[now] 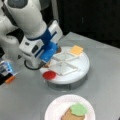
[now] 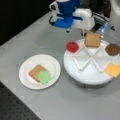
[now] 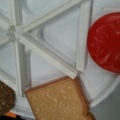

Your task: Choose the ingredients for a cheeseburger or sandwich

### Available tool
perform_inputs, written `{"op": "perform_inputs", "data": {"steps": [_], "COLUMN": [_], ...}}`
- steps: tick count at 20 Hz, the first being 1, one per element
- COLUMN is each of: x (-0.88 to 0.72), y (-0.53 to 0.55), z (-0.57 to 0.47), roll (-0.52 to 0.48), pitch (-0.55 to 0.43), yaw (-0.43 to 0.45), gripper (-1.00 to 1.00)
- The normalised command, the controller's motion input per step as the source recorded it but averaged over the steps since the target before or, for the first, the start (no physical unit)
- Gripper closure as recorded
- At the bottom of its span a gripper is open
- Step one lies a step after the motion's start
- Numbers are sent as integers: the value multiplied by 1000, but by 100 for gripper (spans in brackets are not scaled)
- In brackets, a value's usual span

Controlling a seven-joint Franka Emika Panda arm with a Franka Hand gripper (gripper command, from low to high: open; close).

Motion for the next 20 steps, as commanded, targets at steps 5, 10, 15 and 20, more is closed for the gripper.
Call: {"op": "perform_inputs", "data": {"steps": [5, 10, 15, 20], "x": [259, 234, 248, 243], "y": [-224, -312, -295, -285], "z": [106, 38, -11, 1], "roll": [397, 442, 426, 436], "pitch": [198, 182, 160, 139], "yaw": [123, 97, 103, 122], "gripper": [-100, -100, -100, -100]}}
